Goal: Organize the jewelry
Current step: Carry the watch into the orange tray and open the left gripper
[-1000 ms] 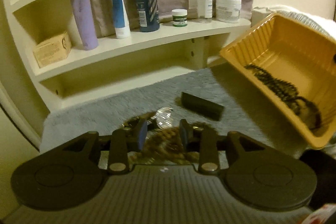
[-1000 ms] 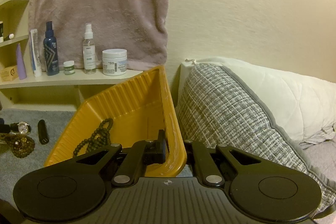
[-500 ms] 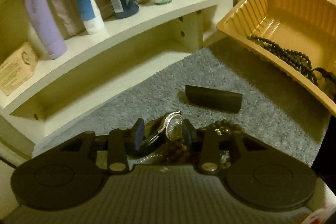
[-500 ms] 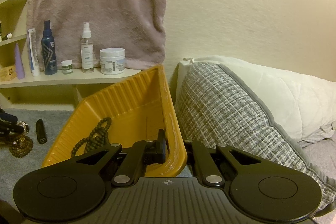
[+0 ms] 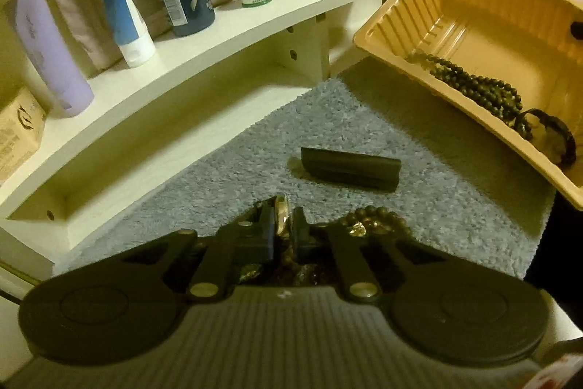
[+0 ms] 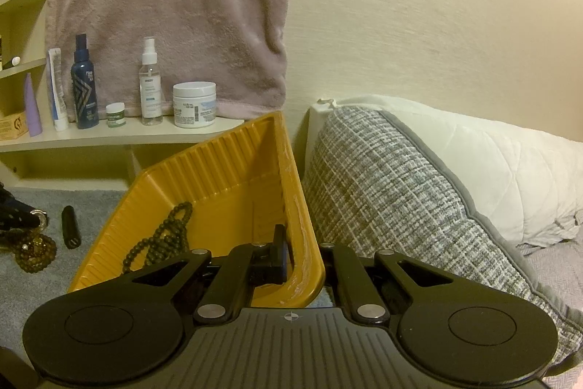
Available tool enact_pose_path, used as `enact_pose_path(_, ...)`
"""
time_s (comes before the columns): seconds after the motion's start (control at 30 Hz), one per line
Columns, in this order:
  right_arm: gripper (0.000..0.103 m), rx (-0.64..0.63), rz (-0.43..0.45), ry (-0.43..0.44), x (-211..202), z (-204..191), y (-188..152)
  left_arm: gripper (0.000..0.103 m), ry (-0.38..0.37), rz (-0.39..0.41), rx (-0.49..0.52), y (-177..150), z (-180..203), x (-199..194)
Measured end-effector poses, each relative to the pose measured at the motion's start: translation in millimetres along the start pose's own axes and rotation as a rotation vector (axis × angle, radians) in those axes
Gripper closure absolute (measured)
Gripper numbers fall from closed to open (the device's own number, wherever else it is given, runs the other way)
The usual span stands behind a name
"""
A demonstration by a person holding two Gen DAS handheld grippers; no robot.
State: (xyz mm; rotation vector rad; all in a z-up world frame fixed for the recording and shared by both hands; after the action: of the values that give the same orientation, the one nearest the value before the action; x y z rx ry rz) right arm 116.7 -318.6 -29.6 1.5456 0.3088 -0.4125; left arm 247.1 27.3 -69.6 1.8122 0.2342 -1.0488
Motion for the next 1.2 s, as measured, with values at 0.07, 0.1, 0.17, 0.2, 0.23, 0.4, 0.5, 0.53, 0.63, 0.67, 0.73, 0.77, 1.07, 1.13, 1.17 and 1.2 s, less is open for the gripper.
enact_pose_path(0.07,0.098,-0.002,0.001,0.001,-0.3,-0.5,0.7,0.095,0.013,0.009,0.005,0.4,0.0,-4.4)
enact_pose_path(0.1,0.098,-0.003,0.002,0.001,-0.6,-0.7,0.9,0.095,0.018,0.016,0.0,1.2,-0.9,-6.7)
enact_pose_path(0.17,0.098,-0.005,0.003,0.001,-1.4,-2.1,1.1,0.095,0.03,0.033,-0.01,1.9,-2.5,-12.7)
enact_pose_path(0.2,0.098,-0.006,0.004,0.001,-1.5,-2.1,1.2,0.095,0.032,0.039,-0.014,3.0,-3.1,-15.9)
enact_pose_path(0.23,0.098,-0.006,0.004,0.0,-1.8,-2.4,1.2,0.095,0.033,0.045,-0.016,4.2,-3.3,-19.0)
enact_pose_path(0.4,0.098,-0.011,0.006,0.001,-2.3,-4.1,1.9,0.095,0.039,0.08,-0.032,12.8,-1.6,-34.5)
enact_pose_path(0.5,0.098,-0.013,0.007,0.002,-2.8,-5.2,2.3,0.095,0.036,0.101,-0.034,20.5,3.7,-43.1)
enact_pose_path(0.53,0.098,-0.014,0.007,0.003,-3.1,-5.4,2.5,0.095,0.031,0.108,-0.036,23.7,5.9,-45.9)
enact_pose_path(0.63,0.098,-0.019,0.009,0.006,-4.6,-6.9,3.4,0.095,0.019,0.128,-0.041,32.7,13.3,-52.8)
enact_pose_path(0.67,0.098,-0.021,0.01,0.007,-4.9,-7.2,3.6,0.095,0.014,0.136,-0.041,36.0,16.4,-55.1)
enact_pose_path(0.73,0.098,-0.022,0.011,0.008,-5.0,-7.5,4.2,0.095,0.0,0.15,-0.046,41.7,22.2,-59.2)
enact_pose_path(0.77,0.098,-0.022,0.011,0.009,-5.1,-7.8,4.4,0.095,-0.007,0.156,-0.044,44.5,25.4,-60.8)
enact_pose_path(1.07,0.098,-0.02,0.013,0.011,-6.0,-8.6,5.6,0.095,-0.131,0.224,-0.036,70.9,67.8,-67.9)
enact_pose_path(1.13,0.098,-0.018,0.014,0.012,-6.8,-8.4,5.4,0.095,-0.165,0.231,-0.029,76.1,81.2,-65.8)
enact_pose_path(1.17,0.098,-0.018,0.014,0.012,-6.9,-8.4,5.3,0.095,-0.182,0.233,-0.024,78.0,88.2,-63.9)
enact_pose_path(1.2,0.098,-0.017,0.014,0.012,-7.0,-8.4,5.3,0.095,-0.197,0.232,-0.021,79.5,94.7,-61.8)
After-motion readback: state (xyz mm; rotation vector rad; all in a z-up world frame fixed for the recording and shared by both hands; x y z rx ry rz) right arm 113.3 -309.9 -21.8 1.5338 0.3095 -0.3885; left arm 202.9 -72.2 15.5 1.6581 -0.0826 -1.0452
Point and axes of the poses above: each gripper's, at about its wrist camera, not at the fingertips, and x roughly the way its jaws point, z to its right, y to its top, the point moved 3 cm from there along x, roughly the way its jaws point, and after that the axes turned 3 degrees about -y, right-handed, at the moved point
